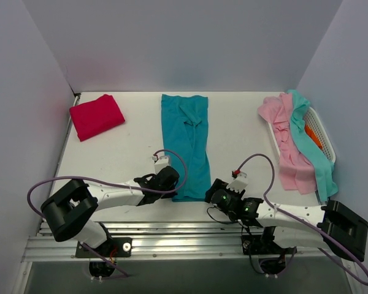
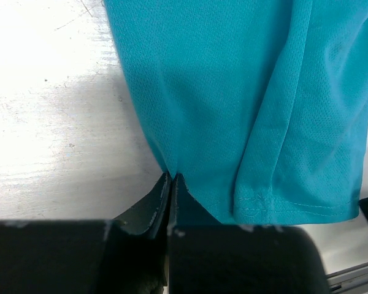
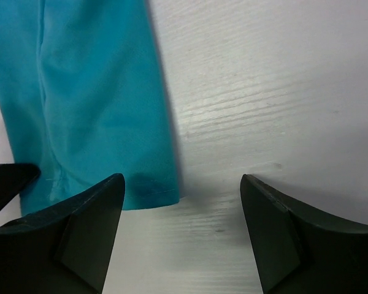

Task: Fold and stack the t-shirts
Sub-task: Grab the bottom of the folded rectangular tshirt with both arms, then fold the folded rectangular tshirt in 1/3 of the way

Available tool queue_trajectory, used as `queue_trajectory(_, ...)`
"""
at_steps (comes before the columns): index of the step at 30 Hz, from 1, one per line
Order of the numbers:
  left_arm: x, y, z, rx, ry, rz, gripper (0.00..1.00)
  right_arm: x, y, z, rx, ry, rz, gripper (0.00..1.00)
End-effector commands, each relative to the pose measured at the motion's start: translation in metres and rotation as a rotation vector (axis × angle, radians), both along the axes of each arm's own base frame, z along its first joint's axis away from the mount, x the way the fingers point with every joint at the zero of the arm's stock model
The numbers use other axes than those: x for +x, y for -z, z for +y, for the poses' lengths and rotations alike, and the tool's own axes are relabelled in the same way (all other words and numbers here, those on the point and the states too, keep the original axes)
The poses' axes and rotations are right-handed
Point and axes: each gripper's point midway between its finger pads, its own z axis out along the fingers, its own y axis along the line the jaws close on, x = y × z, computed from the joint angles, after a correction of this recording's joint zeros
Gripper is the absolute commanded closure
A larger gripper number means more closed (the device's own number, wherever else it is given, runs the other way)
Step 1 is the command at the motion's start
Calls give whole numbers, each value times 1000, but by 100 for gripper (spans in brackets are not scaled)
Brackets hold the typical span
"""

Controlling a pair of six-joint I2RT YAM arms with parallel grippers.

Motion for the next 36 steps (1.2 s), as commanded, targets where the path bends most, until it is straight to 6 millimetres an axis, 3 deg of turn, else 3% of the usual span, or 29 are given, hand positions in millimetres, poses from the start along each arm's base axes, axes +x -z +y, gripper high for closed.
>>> queue_trajectory(1,3,2,0,4,-3,-4,98,10,-14,17,16,9,-48,28)
queue_trajectory(11,1,4,2,0,-2,-1,98,12,-9,22,10,8,-53,33)
queue_trajectory(16,1,6,1,-6,2,2,98,13,0,28,3,2,-45,44)
queue_trajectory(19,0,7,1,-3,3,3,98,13,9,31,-16,-13,-32,63)
queue_trajectory(20,1,8,2,-2,2,4,98,14,9,33,-19,-14,-29,82)
queue_trajectory(22,0,7,3,-2,2,4,98,13,15,32,-40,-14,-17,99)
queue_trajectory(27,-3,5,14,6,-16,6,98,14,13,25,-58,7,-25,100)
queue_trajectory(36,-19,-23,52,-10,-68,-37,98,7,-3,-4,-65,49,-52,100)
